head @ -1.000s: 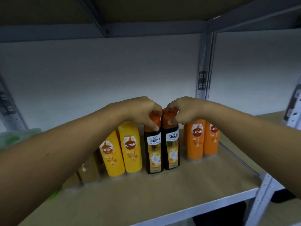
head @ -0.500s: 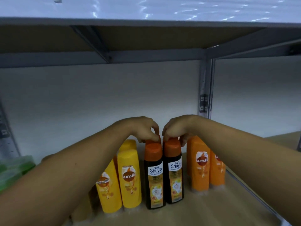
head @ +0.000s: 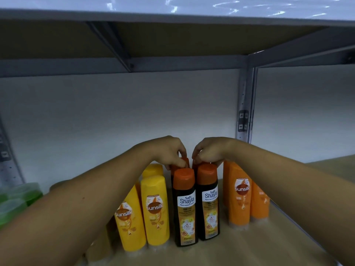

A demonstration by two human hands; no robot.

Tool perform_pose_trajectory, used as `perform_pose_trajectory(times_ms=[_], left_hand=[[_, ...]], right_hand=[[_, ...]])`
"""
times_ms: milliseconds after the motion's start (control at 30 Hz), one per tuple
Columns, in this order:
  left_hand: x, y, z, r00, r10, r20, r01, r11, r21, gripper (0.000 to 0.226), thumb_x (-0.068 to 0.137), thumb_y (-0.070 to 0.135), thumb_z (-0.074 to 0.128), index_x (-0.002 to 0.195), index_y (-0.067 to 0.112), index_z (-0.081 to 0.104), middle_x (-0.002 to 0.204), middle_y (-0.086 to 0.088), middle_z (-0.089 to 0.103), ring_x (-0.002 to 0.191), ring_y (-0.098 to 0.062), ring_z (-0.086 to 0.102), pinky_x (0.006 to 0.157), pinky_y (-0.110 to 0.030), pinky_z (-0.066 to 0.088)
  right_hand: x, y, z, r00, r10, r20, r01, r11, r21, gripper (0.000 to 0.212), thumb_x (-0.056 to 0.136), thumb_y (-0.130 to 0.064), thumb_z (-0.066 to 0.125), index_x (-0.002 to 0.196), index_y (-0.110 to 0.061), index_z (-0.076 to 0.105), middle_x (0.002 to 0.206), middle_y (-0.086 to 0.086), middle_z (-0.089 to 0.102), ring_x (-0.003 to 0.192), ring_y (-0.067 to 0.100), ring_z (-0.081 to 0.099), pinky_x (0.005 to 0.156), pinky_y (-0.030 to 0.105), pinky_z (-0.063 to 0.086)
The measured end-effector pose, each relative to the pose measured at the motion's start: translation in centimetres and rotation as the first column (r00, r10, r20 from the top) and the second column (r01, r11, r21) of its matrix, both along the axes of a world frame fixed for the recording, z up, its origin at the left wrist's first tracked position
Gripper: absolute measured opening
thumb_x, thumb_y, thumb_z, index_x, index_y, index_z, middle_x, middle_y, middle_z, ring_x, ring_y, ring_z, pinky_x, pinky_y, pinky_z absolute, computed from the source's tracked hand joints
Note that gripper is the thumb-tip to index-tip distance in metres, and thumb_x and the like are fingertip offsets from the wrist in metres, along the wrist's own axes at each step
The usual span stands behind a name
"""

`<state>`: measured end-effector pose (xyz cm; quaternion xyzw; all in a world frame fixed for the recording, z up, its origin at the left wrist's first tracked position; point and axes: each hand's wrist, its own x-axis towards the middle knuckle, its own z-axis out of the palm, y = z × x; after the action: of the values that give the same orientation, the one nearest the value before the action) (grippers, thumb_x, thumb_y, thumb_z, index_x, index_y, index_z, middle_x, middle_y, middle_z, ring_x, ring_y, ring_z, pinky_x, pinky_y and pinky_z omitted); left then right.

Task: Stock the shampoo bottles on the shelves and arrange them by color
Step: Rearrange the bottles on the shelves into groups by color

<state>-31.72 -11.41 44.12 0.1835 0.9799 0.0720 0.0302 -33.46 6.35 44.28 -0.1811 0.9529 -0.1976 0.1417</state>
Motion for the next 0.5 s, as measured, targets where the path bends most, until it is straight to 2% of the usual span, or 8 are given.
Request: perform_pose_trajectory(times_ms=[133, 267, 333, 500], left_hand=[[0.8, 0.5, 0.6, 0.995, -0.014, -0.104, 0.007, 0.997, -0.074, 0.043, 0.094, 0.043, 0.064, 0.131, 0.021, 0.063, 0.116, 0.001, 0.070, 0.075, -0.011, 0.070, 0.074, -0.026, 0.058], [2.1, 1.2, 1.6, 0.978, -0.057, -0.198, 0.024, 0.986, -0.167, 0.044, 0.096, 0.046, 0.059, 0.134, 0.023, 0.061, 0.126, 0.002, 0.066, 0.103, -0.013, 0.062, 0.090, -0.031, 0.054], [3.1, 1.7, 2.2, 0.973, -0.070, -0.219, 0.028, 0.981, -0.192, 0.043, 0.096, 0.045, 0.059, 0.134, 0.025, 0.061, 0.124, 0.003, 0.067, 0.104, -0.013, 0.062, 0.091, -0.034, 0.054], [5.2, 4.0, 3.2, 0.956, -0.136, -0.261, 0.072, 0.968, -0.240, 0.043, 0.096, 0.046, 0.059, 0.135, 0.027, 0.059, 0.122, 0.005, 0.067, 0.104, -0.014, 0.062, 0.090, -0.035, 0.055]], right_hand=[[1.1, 0.6, 0.3, 0.998, 0.020, -0.057, -0.019, 1.000, 0.012, 0.047, 0.097, -0.027, 0.062, 0.143, -0.023, 0.052, 0.140, 0.005, 0.054, 0.113, 0.030, 0.063, 0.086, 0.040, 0.061], [3.3, 2.4, 1.4, 0.945, 0.151, -0.290, -0.107, 0.981, 0.161, 0.046, 0.100, -0.040, 0.054, 0.143, -0.026, 0.052, 0.147, -0.003, 0.051, 0.129, 0.021, 0.051, 0.101, 0.034, 0.047], [4.7, 3.7, 2.0, 0.924, 0.178, -0.340, -0.117, 0.974, 0.192, 0.040, 0.101, -0.036, 0.052, 0.139, -0.025, 0.057, 0.143, -0.005, 0.056, 0.129, 0.018, 0.051, 0.103, 0.033, 0.043], [7.0, 7.2, 3.2, 0.911, 0.187, -0.367, -0.099, 0.964, 0.247, 0.036, 0.100, -0.027, 0.053, 0.134, -0.021, 0.063, 0.136, -0.005, 0.062, 0.122, 0.015, 0.057, 0.101, 0.031, 0.047]])
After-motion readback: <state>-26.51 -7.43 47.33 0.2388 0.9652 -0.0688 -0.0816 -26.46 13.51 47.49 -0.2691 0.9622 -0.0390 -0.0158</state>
